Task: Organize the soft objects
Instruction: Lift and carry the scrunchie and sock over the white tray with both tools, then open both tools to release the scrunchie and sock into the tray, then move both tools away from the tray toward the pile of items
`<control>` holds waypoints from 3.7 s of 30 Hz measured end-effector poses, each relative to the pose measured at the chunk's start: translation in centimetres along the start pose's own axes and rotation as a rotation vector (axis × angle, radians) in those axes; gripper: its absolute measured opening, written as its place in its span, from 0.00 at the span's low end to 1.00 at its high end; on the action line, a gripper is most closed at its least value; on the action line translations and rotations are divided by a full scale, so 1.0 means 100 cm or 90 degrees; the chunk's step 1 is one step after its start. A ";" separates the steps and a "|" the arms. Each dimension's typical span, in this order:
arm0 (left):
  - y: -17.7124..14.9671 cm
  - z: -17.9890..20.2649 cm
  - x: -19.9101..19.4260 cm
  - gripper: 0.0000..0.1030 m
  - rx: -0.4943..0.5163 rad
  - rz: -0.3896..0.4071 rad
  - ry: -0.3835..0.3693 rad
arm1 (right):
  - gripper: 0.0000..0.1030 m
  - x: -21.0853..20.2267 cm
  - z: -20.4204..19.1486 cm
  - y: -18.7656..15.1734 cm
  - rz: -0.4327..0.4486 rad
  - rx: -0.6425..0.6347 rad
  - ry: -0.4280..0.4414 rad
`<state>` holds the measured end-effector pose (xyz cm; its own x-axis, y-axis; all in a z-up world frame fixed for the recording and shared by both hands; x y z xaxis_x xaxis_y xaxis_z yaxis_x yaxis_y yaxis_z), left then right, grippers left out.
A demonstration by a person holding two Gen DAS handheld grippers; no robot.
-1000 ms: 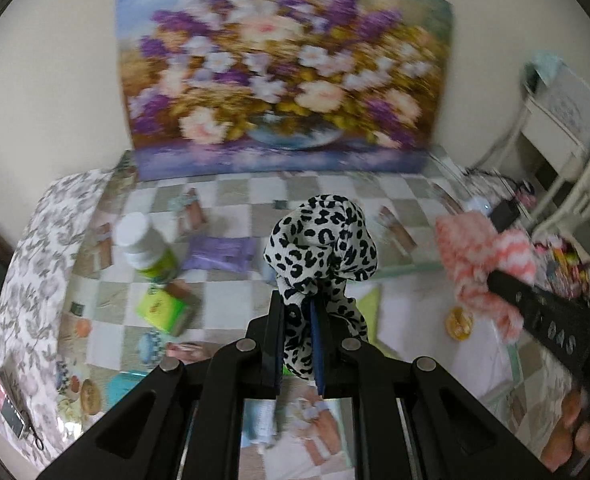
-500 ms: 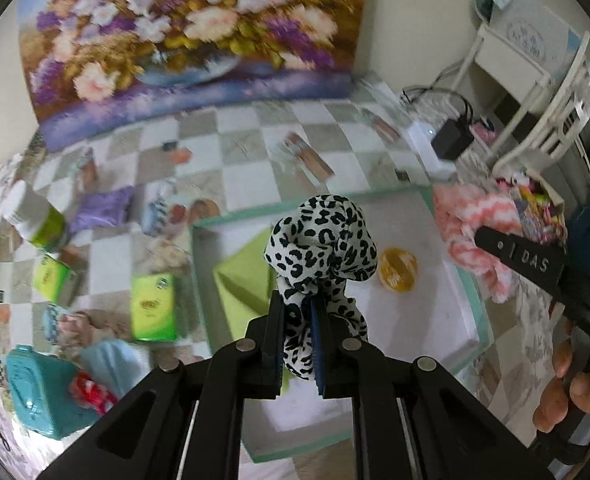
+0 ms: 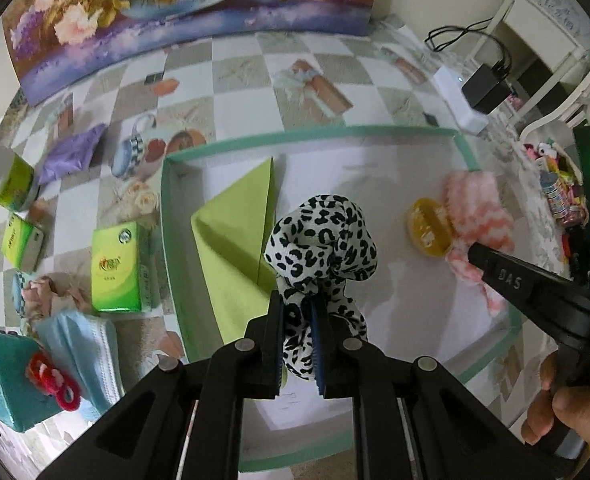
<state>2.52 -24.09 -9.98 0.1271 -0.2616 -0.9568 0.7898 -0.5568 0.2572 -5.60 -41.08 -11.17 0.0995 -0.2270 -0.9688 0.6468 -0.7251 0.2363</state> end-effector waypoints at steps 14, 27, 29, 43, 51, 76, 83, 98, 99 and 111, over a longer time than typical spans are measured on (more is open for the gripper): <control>-0.008 -0.002 0.026 0.14 -0.004 -0.043 0.011 | 0.21 0.006 -0.006 -0.001 -0.013 -0.010 -0.012; -0.003 0.002 -0.001 0.58 -0.012 -0.024 0.002 | 0.43 -0.013 -0.009 0.003 0.008 -0.014 0.004; -0.001 0.000 -0.010 0.58 -0.012 -0.011 -0.002 | 0.44 -0.020 -0.009 0.005 0.020 -0.015 0.004; 0.021 -0.042 -0.064 0.71 -0.085 0.096 -0.007 | 0.48 -0.072 -0.015 0.013 0.103 -0.026 0.033; 0.021 -0.062 -0.052 0.71 -0.113 0.087 0.022 | 0.49 -0.069 -0.028 0.011 0.099 -0.048 0.038; 0.024 -0.094 -0.052 0.98 -0.162 0.123 0.037 | 1.00 -0.063 -0.042 0.011 0.102 -0.065 0.035; 0.028 -0.121 -0.075 0.98 -0.200 0.161 0.031 | 1.00 -0.069 -0.043 0.013 0.115 -0.050 0.057; -0.014 -0.273 -0.123 0.98 -0.406 0.212 0.112 | 1.00 -0.084 -0.078 0.008 0.136 -0.080 0.105; -0.019 -0.282 -0.125 0.98 -0.419 0.212 0.123 | 1.00 -0.086 -0.083 0.007 0.137 -0.085 0.112; -0.048 -0.334 -0.134 0.98 -0.480 0.207 0.152 | 1.00 -0.102 -0.175 -0.022 0.138 -0.200 0.174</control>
<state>17.13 8.42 -2.91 0.4726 -0.0978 -0.8759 0.8697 0.2124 0.4455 5.16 -25.77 -3.12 0.4263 -0.1417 -0.8934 0.7826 -0.4375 0.4428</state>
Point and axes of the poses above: each gripper's, at about its wrist camera, not at the fingertips, and x roughly the way its jaws point, z to its right, y to its top, the point moved 4 cm from there along x, roughly the way its jaws point, and after that the axes turned 1 degree about x, right-handed, at the moved point
